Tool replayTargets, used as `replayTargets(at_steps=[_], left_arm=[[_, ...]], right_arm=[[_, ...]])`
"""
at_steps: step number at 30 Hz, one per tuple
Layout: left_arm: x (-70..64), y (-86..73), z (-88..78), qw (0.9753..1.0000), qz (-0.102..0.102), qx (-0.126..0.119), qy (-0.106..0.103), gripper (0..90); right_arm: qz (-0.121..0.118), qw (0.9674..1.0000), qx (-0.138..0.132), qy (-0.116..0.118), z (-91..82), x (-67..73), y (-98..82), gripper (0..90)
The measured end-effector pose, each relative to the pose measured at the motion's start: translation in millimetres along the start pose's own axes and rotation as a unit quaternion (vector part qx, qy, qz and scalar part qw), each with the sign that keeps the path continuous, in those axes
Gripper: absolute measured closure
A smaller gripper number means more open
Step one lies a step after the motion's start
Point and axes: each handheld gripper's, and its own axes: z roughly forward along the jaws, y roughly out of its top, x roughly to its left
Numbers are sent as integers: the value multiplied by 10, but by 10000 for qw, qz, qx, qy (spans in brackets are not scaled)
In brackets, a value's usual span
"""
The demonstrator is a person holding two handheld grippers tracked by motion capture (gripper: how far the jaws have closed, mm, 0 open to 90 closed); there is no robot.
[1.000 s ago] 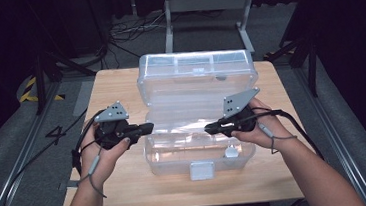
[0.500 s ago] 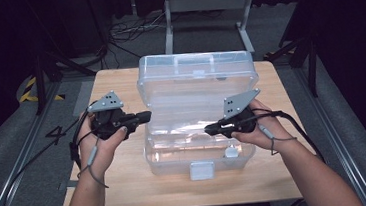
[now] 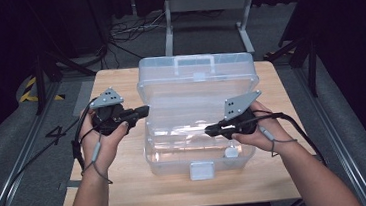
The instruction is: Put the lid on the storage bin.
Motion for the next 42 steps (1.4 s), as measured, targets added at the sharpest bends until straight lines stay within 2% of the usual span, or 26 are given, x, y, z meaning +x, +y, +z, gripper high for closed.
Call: replayTargets(at_steps=[7, 16, 18, 24, 35, 42], left_arm=[[19, -10, -5, 9999, -79, -49, 77, 891], [34, -1, 4, 9994, -107, -182, 281, 896], [36, -4, -2, 9992, -172, -207, 289, 896], [38, -19, -2, 9993, -189, -160, 263, 895], [15, -22, -9, 9996, -129, -69, 243, 885], [11, -36, -12, 9997, -139, -3, 224, 884]], right_arm=[[8, 10000, -23, 3, 7, 21, -19, 864], [19, 10000, -13, 30, 15, 62, -53, 861], [-8, 10000, 27, 32, 20, 77, -55, 860], [-25, 10000, 60, 16, 23, 96, -59, 855], [4, 9999, -111, -95, -83, 127, -80, 865], [109, 9991, -395, -113, -180, 136, -138, 899]])
